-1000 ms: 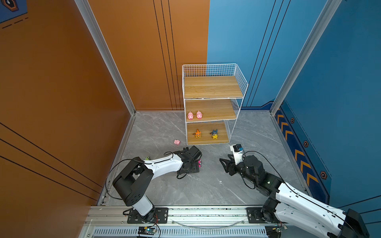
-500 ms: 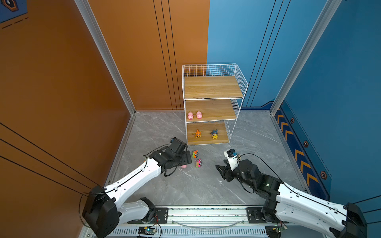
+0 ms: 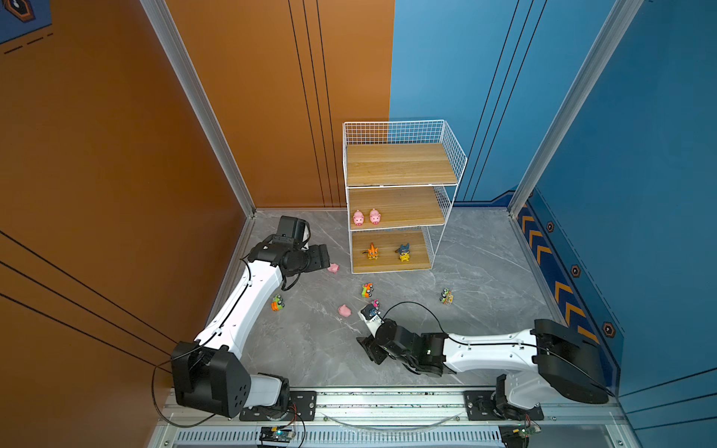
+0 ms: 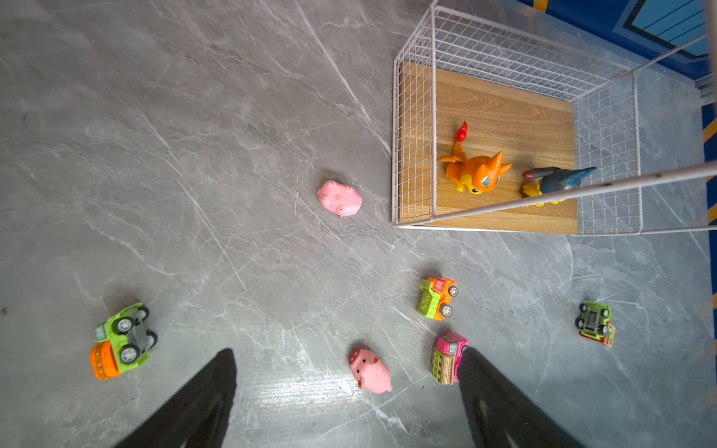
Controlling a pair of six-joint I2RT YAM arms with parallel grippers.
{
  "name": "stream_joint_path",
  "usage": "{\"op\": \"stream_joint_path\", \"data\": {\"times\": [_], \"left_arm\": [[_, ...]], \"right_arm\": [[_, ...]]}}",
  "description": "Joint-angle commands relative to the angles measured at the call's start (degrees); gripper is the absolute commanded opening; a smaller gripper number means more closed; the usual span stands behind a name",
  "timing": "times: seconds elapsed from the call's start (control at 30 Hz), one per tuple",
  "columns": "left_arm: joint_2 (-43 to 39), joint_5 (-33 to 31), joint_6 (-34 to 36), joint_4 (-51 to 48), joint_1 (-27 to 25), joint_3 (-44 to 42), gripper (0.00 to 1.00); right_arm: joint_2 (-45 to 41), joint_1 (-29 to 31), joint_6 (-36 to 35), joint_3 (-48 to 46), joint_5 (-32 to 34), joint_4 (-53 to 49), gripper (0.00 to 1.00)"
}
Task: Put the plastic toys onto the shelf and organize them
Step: 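Move the open right gripper over the pink pig near the toy cars, then lower the right gripper and align it with the pink pig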
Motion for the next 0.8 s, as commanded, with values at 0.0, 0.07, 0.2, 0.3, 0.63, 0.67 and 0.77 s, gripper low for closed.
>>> {"op": "stream_joint_path", "data": {"times": [0.0,0.07,0.2,0.3,0.63,0.67,0.77], "left_arm": [[-1.0,-1.3,4.0,-1.7,-1.2,0.4,0.91],[-2.5,-3.0,4.0,-0.1,-1.9,-1.3,0.91],[-3.7,-3.7,5.8,0.3,-3.4,-2.6,0.9],[-4.7,-3.4,6.5,0.4,-3.3,-4.1,0.9],[-5.7,-2.1,6.7,1.3,-3.1,-5.1,0.9],[-5.7,-2.1,6.7,1.3,-3.1,-5.2,0.9],[-5.6,-2.1,6.7,1.4,-2.9,-5.3,0.9]], "right_arm": [[6.5,-1.0,1.9,4.1,-1.3,5.6,0.57],[10.4,-2.2,2.1,5.6,-1.9,7.7,0.56],[16.1,-4.8,3.4,8.2,-3.6,9.9,0.53],[19.1,-6.1,4.0,9.8,-3.0,9.9,0.5],[24.2,-8.7,4.3,13.4,-0.8,9.4,0.4],[24.5,-8.9,4.2,13.8,-0.3,8.8,0.39],[24.9,-9.6,4.4,13.9,-0.1,8.6,0.37]]}}
